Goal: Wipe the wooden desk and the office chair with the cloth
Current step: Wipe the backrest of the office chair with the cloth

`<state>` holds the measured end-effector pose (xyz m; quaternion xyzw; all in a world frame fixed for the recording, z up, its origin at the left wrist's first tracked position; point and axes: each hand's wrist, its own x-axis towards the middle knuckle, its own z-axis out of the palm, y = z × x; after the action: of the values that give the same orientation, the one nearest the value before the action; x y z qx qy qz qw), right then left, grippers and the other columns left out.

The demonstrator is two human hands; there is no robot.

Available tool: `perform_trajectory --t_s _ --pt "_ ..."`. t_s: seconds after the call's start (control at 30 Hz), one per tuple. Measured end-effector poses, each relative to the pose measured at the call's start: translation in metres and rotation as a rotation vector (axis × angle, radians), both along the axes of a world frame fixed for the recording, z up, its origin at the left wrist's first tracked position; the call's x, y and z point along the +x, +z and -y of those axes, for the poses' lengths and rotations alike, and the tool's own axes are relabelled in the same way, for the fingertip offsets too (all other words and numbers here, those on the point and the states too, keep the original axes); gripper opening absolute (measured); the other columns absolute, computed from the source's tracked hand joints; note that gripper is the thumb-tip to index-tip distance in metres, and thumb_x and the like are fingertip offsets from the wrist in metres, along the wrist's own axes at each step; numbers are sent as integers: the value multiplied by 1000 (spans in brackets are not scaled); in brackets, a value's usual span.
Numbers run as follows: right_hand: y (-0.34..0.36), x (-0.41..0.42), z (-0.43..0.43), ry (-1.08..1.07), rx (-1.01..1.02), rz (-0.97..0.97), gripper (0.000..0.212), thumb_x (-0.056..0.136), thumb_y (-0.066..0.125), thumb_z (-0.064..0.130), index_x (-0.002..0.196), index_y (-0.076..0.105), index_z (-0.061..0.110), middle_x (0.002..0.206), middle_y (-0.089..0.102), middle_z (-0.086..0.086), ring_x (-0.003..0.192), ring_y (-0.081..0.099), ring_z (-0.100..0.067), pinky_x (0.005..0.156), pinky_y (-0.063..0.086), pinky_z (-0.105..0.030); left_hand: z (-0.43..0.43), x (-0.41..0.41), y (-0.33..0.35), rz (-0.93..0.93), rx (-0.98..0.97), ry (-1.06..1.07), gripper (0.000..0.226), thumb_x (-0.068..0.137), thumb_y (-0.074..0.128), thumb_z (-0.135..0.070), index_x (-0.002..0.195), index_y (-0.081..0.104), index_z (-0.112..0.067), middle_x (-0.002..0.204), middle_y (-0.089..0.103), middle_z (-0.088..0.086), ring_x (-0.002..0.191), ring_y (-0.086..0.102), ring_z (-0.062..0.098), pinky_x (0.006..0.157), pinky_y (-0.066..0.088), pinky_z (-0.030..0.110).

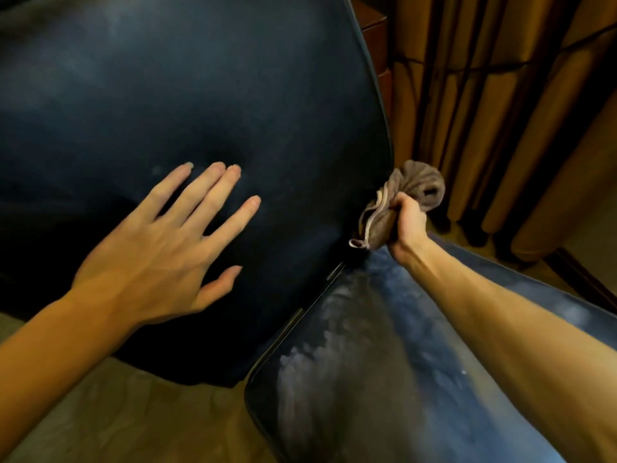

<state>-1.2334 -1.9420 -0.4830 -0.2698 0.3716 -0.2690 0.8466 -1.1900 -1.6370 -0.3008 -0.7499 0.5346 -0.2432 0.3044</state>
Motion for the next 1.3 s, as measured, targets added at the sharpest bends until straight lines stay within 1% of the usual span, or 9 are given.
perform_trajectory --t_s 0.13,0.23,0.43,0.5,0.7,0.8,0.93,1.17,1.3 --pt "-58 32 -59 -54 63 -43 19 99 51 12 89 65 18 88 64 -3 79 61 -18 83 52 -39 -1 10 -5 28 -15 -25 84 96 36 -58 163 20 -10 167 9 28 156 15 41 126 13 56" --pt "-70 23 -154 -68 61 -206 19 104 52 8 116 59 20 107 65 4 95 61 -12 100 48 -34 0 14 -6 26 -25 -37 83 95 38 -57 163 22 -11 168 11 27 156 16 40 127 13 55" --pt "-83 -21 -276 222 242 -258 67 76 66 56 136 61 27 130 69 1 117 66 -19 108 51 -43 3 8 -1 33 -20 -23 83 96 35 -57 162 22 -9 167 11 29 156 15 42 126 13 56" --pt "-75 -43 -280 382 426 -213 55 88 64 51 135 62 23 122 72 -6 109 68 -25 98 57 -44 3 5 0 39 -14 -20 82 97 34 -56 162 21 -8 167 11 29 156 14 42 126 14 57" --pt "-30 -68 -203 266 -165 -243 64 74 70 22 135 55 32 128 68 -2 115 65 -18 113 47 -41 5 1 2 43 3 -23 83 97 33 -57 163 19 -8 167 9 29 156 13 42 126 12 57" --pt "-10 -49 -125 123 -510 -311 80 76 72 19 150 43 26 134 60 -4 115 63 -14 101 44 -15 4 3 1 42 1 -28 83 97 32 -58 163 19 -8 167 9 29 156 13 42 127 10 56" --pt "3 -19 -46 42 -693 -554 81 83 67 20 156 33 31 144 51 -10 119 58 -28 101 46 -35 3 5 1 38 -2 -30 83 97 32 -57 163 20 -8 166 12 30 155 14 43 127 11 56" --pt "-25 32 8 -20 -316 -455 60 95 53 8 153 44 17 134 62 -3 117 61 -21 106 45 -29 3 11 -1 28 13 -40 83 97 33 -57 162 20 -8 167 10 30 156 13 42 126 13 57" --pt "-68 45 52 222 -342 -402 62 79 65 24 139 60 8 121 70 -6 108 69 -25 106 52 -41 2 15 -3 26 25 -35 83 96 33 -57 163 20 -9 167 10 30 156 13 42 126 13 57"
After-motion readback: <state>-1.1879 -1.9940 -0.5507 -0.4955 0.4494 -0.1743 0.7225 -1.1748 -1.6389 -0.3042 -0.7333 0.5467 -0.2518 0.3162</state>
